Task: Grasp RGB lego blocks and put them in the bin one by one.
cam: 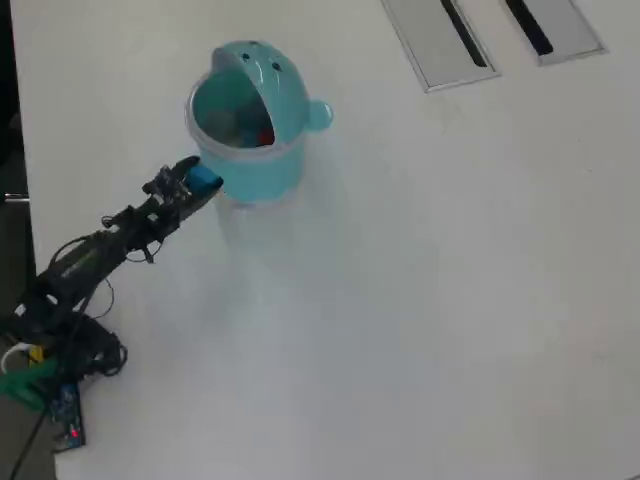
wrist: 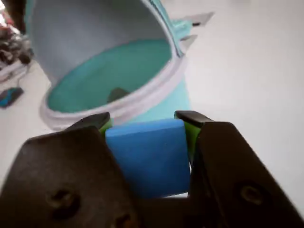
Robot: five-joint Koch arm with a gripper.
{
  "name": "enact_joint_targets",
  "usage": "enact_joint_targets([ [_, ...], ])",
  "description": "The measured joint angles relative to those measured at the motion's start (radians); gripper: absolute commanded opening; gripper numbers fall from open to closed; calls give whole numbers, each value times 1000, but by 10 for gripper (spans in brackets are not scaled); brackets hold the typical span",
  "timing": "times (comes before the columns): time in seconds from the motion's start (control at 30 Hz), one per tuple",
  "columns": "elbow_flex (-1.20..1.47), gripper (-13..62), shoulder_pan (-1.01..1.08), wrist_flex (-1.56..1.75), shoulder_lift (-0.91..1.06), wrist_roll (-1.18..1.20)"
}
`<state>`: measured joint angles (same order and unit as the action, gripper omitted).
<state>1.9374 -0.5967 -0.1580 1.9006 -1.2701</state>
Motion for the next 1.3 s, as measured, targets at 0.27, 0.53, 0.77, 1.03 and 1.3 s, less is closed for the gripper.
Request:
enact_joint_targets([
  [0.27, -468, 123, -89, 54, -250, 0],
  [0.53, -776, 123, -127, 120, -594, -81],
  [0.77, -884, 126, -129, 202, -770, -141],
  [1.03, -884, 255, -137, 236, -822, -436],
  [1.3, -865, 269, -137, 249, -801, -522],
])
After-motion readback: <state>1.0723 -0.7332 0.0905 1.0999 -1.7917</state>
